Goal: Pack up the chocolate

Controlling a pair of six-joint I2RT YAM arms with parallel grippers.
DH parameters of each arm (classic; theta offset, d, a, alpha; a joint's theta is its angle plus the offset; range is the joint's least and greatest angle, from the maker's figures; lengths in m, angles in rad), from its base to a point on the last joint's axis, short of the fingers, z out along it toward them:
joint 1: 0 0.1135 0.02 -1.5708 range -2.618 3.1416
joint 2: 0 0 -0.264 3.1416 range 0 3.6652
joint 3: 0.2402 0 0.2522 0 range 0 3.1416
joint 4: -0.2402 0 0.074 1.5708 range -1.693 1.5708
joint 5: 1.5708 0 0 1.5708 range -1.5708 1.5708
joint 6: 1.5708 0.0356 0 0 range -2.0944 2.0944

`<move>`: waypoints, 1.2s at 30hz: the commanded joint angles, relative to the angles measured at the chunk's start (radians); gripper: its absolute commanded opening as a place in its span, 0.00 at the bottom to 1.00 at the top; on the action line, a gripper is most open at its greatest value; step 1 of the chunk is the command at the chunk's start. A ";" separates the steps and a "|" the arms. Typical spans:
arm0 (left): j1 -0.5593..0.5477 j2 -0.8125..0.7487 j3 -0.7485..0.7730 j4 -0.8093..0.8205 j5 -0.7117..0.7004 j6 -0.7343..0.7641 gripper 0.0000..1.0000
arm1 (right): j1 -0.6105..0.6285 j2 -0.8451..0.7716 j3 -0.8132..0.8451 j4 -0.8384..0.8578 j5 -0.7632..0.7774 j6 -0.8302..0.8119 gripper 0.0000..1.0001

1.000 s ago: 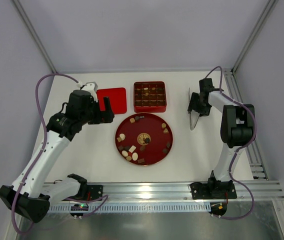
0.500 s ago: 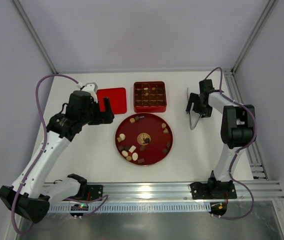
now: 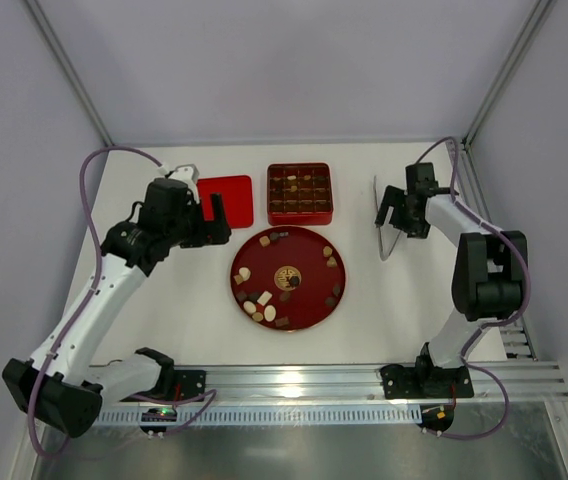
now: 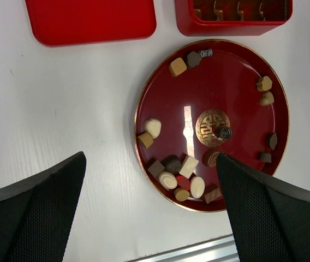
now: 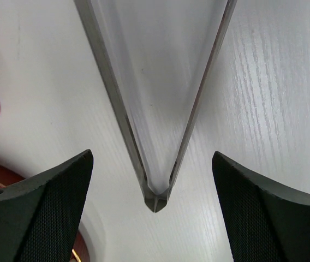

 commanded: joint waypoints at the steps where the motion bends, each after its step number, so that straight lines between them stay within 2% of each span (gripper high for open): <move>1: -0.001 0.040 0.049 0.036 -0.032 -0.014 1.00 | -0.002 -0.110 -0.021 0.042 -0.033 0.023 0.89; 5: -0.001 0.109 0.098 0.036 -0.096 -0.008 1.00 | 0.001 -0.189 -0.059 0.056 -0.055 0.031 0.89; 11: 0.000 0.309 0.227 0.028 -0.211 0.024 1.00 | 0.056 -0.298 -0.050 0.053 -0.084 0.040 0.89; 18: 0.129 0.557 0.406 0.014 -0.285 0.096 0.94 | 0.173 -0.315 0.022 0.038 -0.116 0.041 0.88; 22: 0.157 0.700 0.528 -0.038 -0.339 0.151 0.90 | 0.216 -0.290 0.071 0.027 -0.128 0.044 0.88; 26: 0.172 0.818 0.644 -0.070 -0.256 0.175 0.88 | 0.259 -0.246 0.128 0.023 -0.137 0.043 0.88; 30: 0.171 0.896 0.684 0.004 -0.063 0.124 0.85 | 0.288 -0.195 0.189 0.016 -0.150 0.046 0.87; 36: 0.123 1.062 0.769 0.042 -0.052 0.104 0.77 | 0.317 -0.143 0.251 0.010 -0.163 0.054 0.85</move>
